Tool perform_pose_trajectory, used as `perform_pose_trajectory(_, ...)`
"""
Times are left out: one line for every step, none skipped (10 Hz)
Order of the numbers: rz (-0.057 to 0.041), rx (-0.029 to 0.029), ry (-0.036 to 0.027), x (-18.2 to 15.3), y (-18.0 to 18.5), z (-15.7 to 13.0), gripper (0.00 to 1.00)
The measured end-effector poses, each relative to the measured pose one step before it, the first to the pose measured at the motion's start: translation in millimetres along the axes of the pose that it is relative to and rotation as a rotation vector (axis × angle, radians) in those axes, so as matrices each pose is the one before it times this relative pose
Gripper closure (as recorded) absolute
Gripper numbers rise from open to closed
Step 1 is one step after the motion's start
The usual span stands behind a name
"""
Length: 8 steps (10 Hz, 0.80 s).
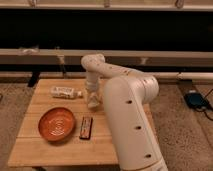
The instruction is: Wipe the white sponge on the table
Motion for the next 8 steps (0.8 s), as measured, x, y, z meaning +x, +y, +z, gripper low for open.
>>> perform_pose_trajectory(0.01125, 0.00525, -0.02611, -2.58, -9.07, -4.98, 0.2)
perform_pose_trajectory(-0.0045, 0.0069, -0.03583, -1.42, -6.08, -6.89, 0.2)
perform_pose_trajectory(-0.01744, 0.00283, -0.02382, 1.06, 0.27, -2.74, 0.2)
perform_pose_trajectory(-0.03904, 0.00443, -0.04361, 1.79, 5.23, -4.82, 0.2)
perform_pose_trajectory(-0.03466, 0.00906, -0.04126, 1.29, 3.25, -4.9, 0.2)
perform_pose_trajectory(-0.03791, 0.04379, -0.0433, 2.69, 0.99, -4.85, 0.2)
perform_pose_trajectory(-0.02007, 0.02937, -0.03005, -0.78, 5.35, -2.74, 0.2)
perform_pose_trajectory(-0.03405, 0.04036, -0.04054, -1.64, 7.16, -3.59, 0.2)
